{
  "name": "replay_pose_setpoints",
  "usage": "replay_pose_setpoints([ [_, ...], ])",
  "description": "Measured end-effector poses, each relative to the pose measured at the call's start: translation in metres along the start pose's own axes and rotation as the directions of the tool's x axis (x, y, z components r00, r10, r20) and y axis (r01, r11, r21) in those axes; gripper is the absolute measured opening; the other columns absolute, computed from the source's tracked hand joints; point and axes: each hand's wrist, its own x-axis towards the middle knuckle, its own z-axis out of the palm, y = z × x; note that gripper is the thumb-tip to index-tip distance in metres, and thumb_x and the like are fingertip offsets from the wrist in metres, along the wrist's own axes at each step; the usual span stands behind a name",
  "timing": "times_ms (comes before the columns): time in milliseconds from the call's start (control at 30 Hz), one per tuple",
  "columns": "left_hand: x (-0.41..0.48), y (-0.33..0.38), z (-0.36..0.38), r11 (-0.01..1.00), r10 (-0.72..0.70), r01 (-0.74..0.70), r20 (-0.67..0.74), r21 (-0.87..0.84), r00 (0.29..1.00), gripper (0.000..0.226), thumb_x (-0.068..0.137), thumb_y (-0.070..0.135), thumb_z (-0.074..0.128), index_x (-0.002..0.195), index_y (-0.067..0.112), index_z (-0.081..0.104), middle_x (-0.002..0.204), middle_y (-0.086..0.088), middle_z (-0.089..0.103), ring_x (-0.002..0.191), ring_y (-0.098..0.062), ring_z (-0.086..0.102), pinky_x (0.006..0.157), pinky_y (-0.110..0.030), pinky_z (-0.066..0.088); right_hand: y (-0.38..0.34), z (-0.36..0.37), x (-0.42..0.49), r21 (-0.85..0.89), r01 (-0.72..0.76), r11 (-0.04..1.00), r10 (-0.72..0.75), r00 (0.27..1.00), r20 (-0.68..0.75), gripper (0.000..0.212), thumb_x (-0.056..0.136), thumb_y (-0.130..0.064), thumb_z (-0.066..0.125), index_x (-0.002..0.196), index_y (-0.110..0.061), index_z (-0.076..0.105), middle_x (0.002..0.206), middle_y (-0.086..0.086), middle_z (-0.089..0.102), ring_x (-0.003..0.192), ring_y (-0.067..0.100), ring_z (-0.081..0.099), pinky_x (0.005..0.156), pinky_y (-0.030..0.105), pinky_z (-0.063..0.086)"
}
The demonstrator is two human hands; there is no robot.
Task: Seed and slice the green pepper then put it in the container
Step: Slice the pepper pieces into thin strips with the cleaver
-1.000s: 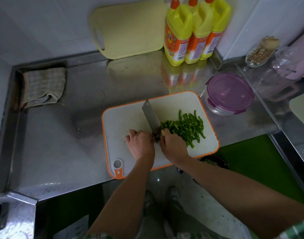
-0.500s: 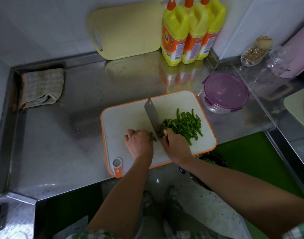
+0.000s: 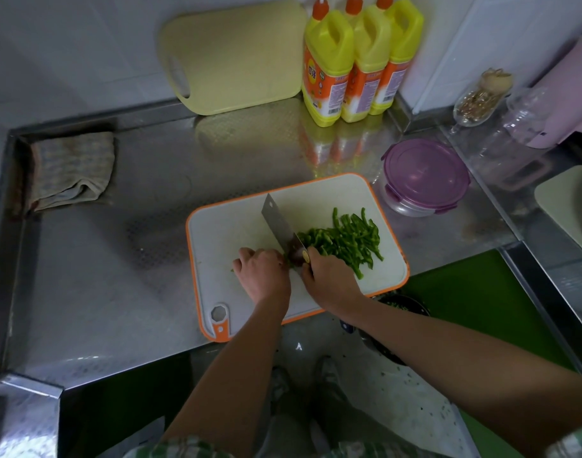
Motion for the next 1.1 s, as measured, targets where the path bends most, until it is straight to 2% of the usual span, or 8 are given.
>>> replay_pose_setpoints([
  [200, 0.001, 0.000, 0.001, 1.000, -0.005, 0.005, 0.002, -0.004, 1.000, 0.014, 0.089, 0.032, 0.063, 0.095, 0.029, 0.076, 0.093, 0.002, 0.072, 0.103, -0.022, 0.045, 0.085, -0.035, 0.033, 0.002, 0.003, 0.000, 0.001, -0.011, 1.000, 0.011, 0.999, 0.036, 0.022, 0.101, -0.023, 0.038, 0.107, -0.007, 0.051, 0.060, -0.004, 0.037, 0.050, 0.013, 0.037, 0.043, 0.025, 0.021],
  [467, 0.003, 0.000, 0.004, 0.999, -0.012, 0.012, -0.012, -0.032, 1.000, 0.012, 0.089, 0.030, 0.064, 0.092, 0.030, 0.076, 0.091, 0.003, 0.071, 0.103, -0.021, 0.044, 0.083, -0.034, 0.030, -0.005, 0.006, 0.003, -0.032, -0.049, 0.998, 0.052, 0.996, 0.079, 0.022, 0.101, -0.023, 0.037, 0.109, -0.007, 0.050, 0.077, 0.006, 0.052, 0.065, 0.023, 0.050, 0.048, 0.028, 0.026],
  [633, 0.003, -0.002, 0.005, 1.000, 0.000, -0.001, -0.012, -0.025, 1.000, 0.012, 0.086, 0.033, 0.066, 0.090, 0.029, 0.077, 0.089, 0.002, 0.072, 0.102, -0.021, 0.045, 0.082, -0.034, 0.030, -0.009, 0.012, 0.008, -0.087, -0.040, 0.995, 0.045, 0.998, 0.052, 0.020, 0.101, -0.023, 0.038, 0.112, -0.010, 0.048, 0.087, 0.010, 0.063, 0.077, 0.028, 0.062, 0.057, 0.031, 0.036],
  [733, 0.004, -0.002, 0.004, 1.000, 0.012, -0.012, -0.012, -0.021, 1.000, 0.012, 0.086, 0.032, 0.066, 0.090, 0.029, 0.077, 0.090, 0.002, 0.071, 0.103, -0.022, 0.045, 0.084, -0.034, 0.030, -0.007, 0.010, 0.013, -0.108, -0.016, 0.994, 0.021, 0.999, 0.042, 0.021, 0.102, -0.023, 0.037, 0.112, -0.009, 0.049, 0.085, 0.010, 0.063, 0.075, 0.028, 0.063, 0.056, 0.031, 0.036],
  [900, 0.004, -0.003, 0.002, 0.998, 0.030, -0.030, -0.005, -0.063, 1.000, 0.011, 0.085, 0.030, 0.069, 0.091, 0.030, 0.077, 0.093, 0.001, 0.071, 0.105, -0.023, 0.044, 0.086, -0.034, 0.031, 0.007, 0.001, 0.011, -0.126, -0.066, 0.990, 0.066, 0.998, -0.004, 0.021, 0.101, -0.022, 0.036, 0.109, -0.007, 0.049, 0.082, 0.010, 0.062, 0.072, 0.027, 0.062, 0.055, 0.030, 0.033],
  [1033, 0.005, -0.008, -0.003, 0.992, 0.111, -0.111, -0.006, -0.057, 0.994, 0.013, 0.088, 0.032, 0.066, 0.095, 0.030, 0.076, 0.101, 0.003, 0.070, 0.110, -0.023, 0.044, 0.089, -0.035, 0.030, 0.003, -0.002, 0.008, -0.065, -0.044, 0.997, 0.041, 0.998, -0.045, 0.021, 0.101, -0.024, 0.037, 0.104, -0.007, 0.049, 0.070, 0.003, 0.049, 0.058, 0.021, 0.048, 0.044, 0.028, 0.024],
  [1100, 0.004, -0.013, -0.005, 0.986, 0.157, -0.160, -0.057, -0.038, 0.986, 0.014, 0.086, 0.027, 0.065, 0.095, 0.029, 0.076, 0.102, 0.003, 0.070, 0.110, -0.024, 0.045, 0.089, -0.036, 0.028, -0.002, -0.001, 0.007, -0.010, -0.014, 1.000, 0.014, 0.998, -0.067, 0.021, 0.101, -0.025, 0.039, 0.101, -0.007, 0.050, 0.065, 0.001, 0.044, 0.055, 0.020, 0.045, 0.043, 0.028, 0.024],
])
